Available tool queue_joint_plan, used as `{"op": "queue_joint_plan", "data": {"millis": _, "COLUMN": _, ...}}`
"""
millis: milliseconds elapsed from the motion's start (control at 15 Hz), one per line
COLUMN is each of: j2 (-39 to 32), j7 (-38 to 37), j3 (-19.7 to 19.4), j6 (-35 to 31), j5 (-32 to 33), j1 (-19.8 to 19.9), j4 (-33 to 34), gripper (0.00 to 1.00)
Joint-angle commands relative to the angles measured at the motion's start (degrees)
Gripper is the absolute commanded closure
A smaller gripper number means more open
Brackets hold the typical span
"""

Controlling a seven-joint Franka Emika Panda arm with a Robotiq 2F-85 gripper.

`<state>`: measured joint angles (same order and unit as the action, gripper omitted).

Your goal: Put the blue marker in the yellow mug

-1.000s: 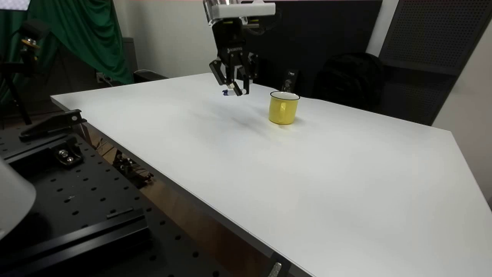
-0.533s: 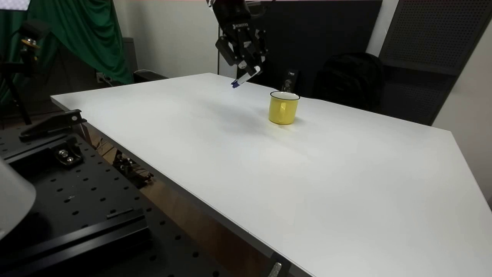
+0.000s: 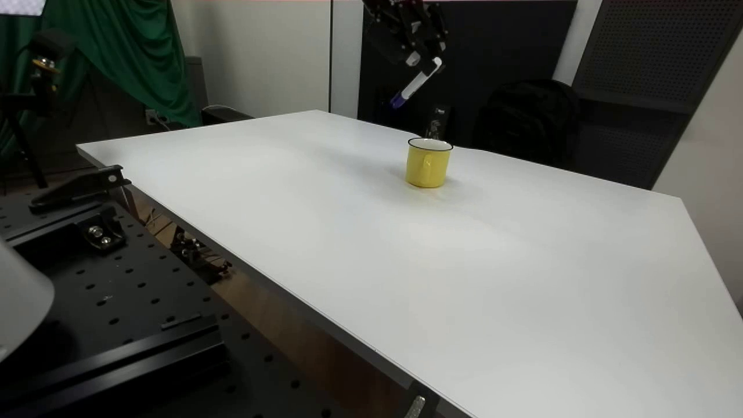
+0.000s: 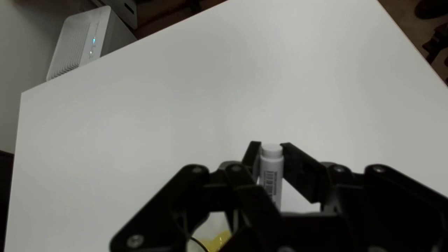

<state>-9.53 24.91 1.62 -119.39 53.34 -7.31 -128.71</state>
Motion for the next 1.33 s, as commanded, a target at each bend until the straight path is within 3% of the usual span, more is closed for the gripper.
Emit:
{"op": "queue_joint_plan", "data": {"millis": 0, "j2": 0.1, "j7": -0.6, "j3": 0.7, "j6": 2.5, "j5": 3.6, "j1": 1.6, "j4": 2.2, "gripper": 0.94}}
{"op": "queue_joint_plan", "data": {"millis": 733, "j2": -0.8, "j7": 2.0, "j3": -1.0, "j6": -0.8, "j5": -2.5, "j1": 7.9, "j4": 8.6, "gripper": 0.94}}
{"op": "queue_joint_plan", "data": {"millis": 1000, "j2": -2.5, "j7": 3.6, "j3": -1.5, "j6": -0.9, "j5": -8.1, "j1": 9.5, "j4": 12.1, "gripper": 0.94}}
{"op": "queue_joint_plan", "data": {"millis": 1067, "j2": -0.8, "j7": 2.6, "j3": -1.4, "j6": -1.2, "j5": -5.6, "j1": 8.8, "j4": 9.2, "gripper": 0.78}}
{"op": "queue_joint_plan", "data": {"millis": 1267, "j2": -1.6, "j7": 3.3, "j3": -1.6, "j6": -1.2, "j5": -7.4, "j1": 9.3, "j4": 10.6, "gripper": 0.78}}
